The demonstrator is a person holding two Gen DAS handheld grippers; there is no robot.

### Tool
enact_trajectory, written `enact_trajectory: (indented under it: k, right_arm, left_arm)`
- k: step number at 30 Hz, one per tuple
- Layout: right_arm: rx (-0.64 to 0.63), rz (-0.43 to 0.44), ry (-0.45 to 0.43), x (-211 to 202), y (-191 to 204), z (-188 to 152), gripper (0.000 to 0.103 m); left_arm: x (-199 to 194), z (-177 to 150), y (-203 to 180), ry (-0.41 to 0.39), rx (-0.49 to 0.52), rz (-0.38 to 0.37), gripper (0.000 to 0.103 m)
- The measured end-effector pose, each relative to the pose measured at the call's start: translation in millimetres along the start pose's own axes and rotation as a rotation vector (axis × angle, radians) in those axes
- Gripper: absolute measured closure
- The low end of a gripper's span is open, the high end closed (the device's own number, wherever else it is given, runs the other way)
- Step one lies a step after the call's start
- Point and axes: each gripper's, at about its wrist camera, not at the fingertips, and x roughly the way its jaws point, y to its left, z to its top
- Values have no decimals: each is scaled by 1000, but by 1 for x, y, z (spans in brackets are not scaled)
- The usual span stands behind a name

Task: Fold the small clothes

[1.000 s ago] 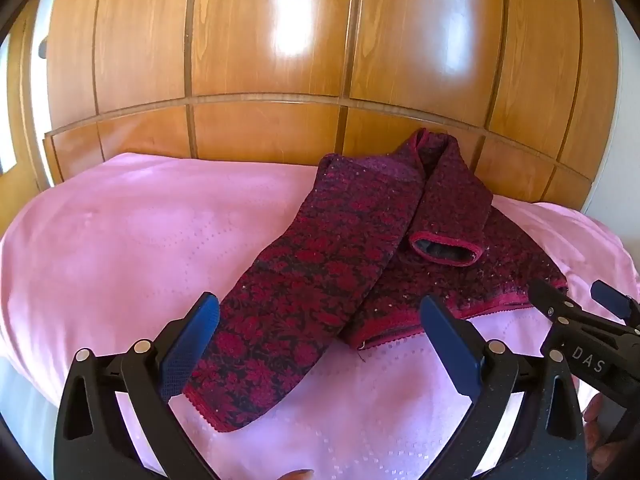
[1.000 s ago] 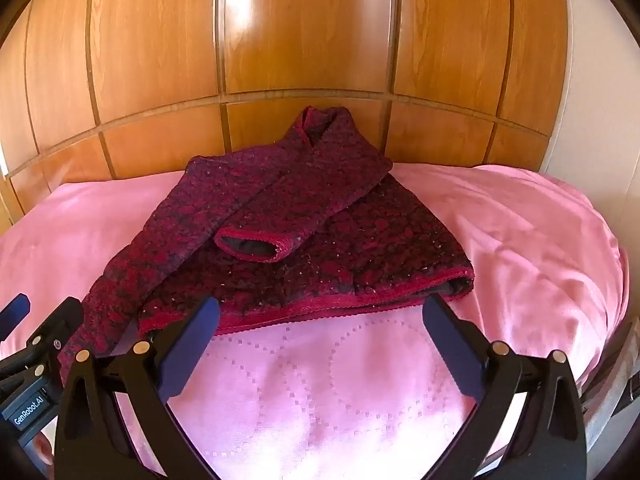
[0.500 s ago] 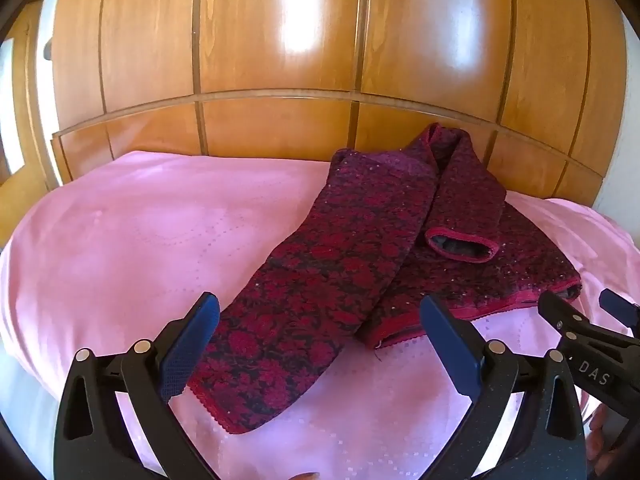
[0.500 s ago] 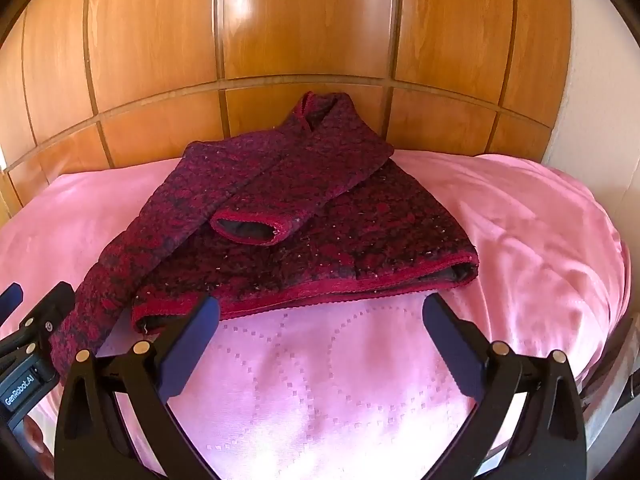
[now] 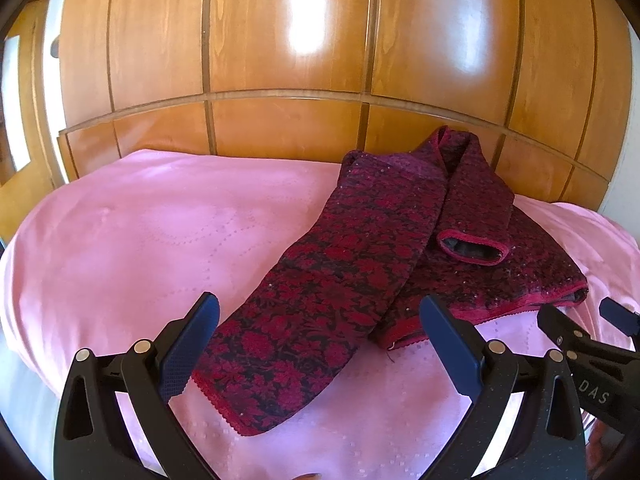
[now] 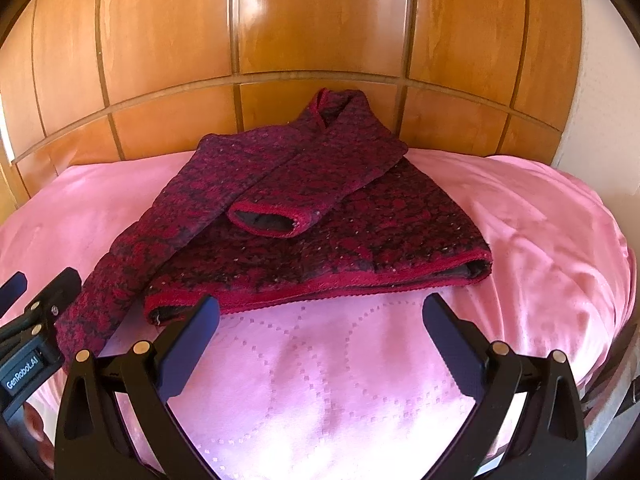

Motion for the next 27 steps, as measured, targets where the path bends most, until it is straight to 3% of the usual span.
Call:
enact_trajectory:
  k: [13, 22, 27]
  right_arm:
    - [28, 57, 48, 3, -2, -13, 2]
    - [76, 202, -11, -26, -12, -32, 2]
    - [96, 249, 62, -24, -17, -41, 2]
  left_arm:
    - [3, -2, 4, 3, -3, 8, 4]
    - [2, -3, 4, -1, -6, 16, 4]
    - [1, -2, 4, -4, -6, 22, 4]
